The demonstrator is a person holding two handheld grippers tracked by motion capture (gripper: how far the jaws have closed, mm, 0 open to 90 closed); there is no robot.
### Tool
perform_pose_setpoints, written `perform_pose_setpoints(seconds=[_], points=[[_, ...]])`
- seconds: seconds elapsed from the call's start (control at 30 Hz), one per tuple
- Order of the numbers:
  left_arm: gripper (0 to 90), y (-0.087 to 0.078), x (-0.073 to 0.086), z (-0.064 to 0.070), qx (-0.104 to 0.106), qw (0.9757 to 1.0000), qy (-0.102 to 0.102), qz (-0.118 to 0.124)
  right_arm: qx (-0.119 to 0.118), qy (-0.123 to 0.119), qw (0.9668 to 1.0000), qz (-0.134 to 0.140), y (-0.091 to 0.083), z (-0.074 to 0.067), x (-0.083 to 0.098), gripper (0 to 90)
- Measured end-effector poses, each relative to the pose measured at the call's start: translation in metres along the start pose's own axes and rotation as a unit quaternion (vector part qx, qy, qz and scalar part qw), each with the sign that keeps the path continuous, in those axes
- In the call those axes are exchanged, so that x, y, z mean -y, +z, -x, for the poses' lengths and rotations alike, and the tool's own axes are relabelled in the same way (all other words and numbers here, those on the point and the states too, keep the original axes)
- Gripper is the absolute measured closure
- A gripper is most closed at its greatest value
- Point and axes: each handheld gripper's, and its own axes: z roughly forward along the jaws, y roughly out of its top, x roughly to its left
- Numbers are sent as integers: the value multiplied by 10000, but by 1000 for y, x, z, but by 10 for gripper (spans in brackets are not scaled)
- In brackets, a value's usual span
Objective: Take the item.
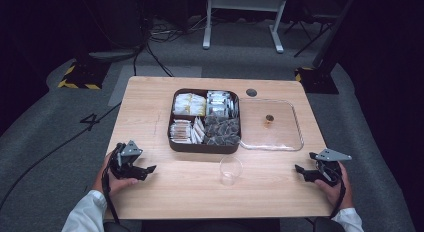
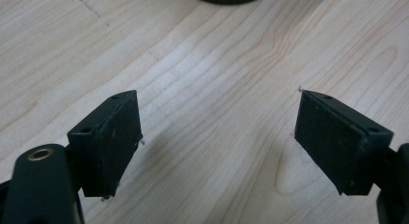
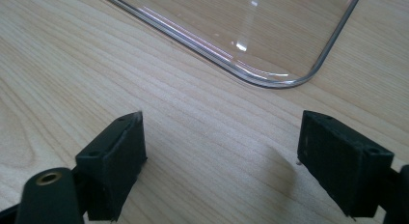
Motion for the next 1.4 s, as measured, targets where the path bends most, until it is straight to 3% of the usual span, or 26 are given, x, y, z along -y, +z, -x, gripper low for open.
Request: perform_pose_setpoints(seconds=[0.7,1.0,1.4], points=[[192,-29,-42,-17,-184,9976,89,655,-3,9,10000,-4,0,0,0,175],[209,-27,-69,-29,-129,9963,132,840,-13,17,10000,-8,0,1,0,175],[227,-8,-103,-32,-11,9966,425,703,-8,11,10000,-5,0,0,0,175]])
